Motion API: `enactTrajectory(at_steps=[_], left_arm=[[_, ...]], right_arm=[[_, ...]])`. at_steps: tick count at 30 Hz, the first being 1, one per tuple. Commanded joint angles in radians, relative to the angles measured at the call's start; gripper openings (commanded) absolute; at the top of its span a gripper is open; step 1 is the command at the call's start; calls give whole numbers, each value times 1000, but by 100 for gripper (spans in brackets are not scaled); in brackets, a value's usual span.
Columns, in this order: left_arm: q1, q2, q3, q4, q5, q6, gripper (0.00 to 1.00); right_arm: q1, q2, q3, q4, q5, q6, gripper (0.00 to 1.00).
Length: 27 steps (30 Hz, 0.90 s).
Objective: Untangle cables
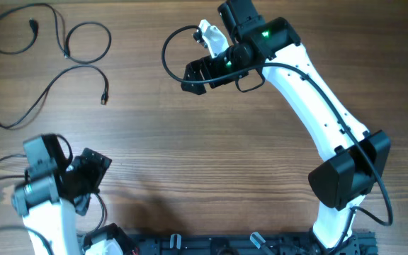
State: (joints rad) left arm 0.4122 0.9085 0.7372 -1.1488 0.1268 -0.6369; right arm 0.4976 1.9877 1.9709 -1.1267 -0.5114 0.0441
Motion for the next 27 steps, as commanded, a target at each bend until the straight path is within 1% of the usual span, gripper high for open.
enactTrajectory(at_steps=[1, 4, 7, 10, 11, 13, 15, 17, 20, 24, 27], left_arm=[[-3, -98, -89, 47, 39, -25, 96], [-3, -74, -153, 102, 37, -37, 93], [-3, 25, -163, 142, 35, -37, 94], [-3, 144, -163, 150, -31, -38, 95], [-3, 197, -163, 151, -78, -71, 95], [-3, 259, -163, 173, -111, -126, 95], [-3, 318, -163, 246, -137, -158, 95], [-3, 335, -163, 297, -173, -166, 95], [-3, 335, -163, 294, -266, -232, 94], [-3, 335, -163, 298, -272, -253, 88], [-3, 335, -164, 301, -275, -293, 84]], right_arm=[[3, -7, 15, 7, 7, 8, 100], [4, -8, 15, -6, 6, 12, 100], [4, -7, 15, -11, 6, 12, 100], [4, -8, 15, -11, 6, 12, 100], [4, -7, 15, -12, 7, 12, 100], [4, -8, 15, -11, 6, 13, 100], [4, -7, 15, -11, 7, 12, 100], [4, -7, 15, -13, 7, 12, 100], [4, -7, 15, -19, 7, 11, 100], [4, -8, 15, -16, 7, 8, 100], [4, -8, 15, -5, 7, 8, 100]])
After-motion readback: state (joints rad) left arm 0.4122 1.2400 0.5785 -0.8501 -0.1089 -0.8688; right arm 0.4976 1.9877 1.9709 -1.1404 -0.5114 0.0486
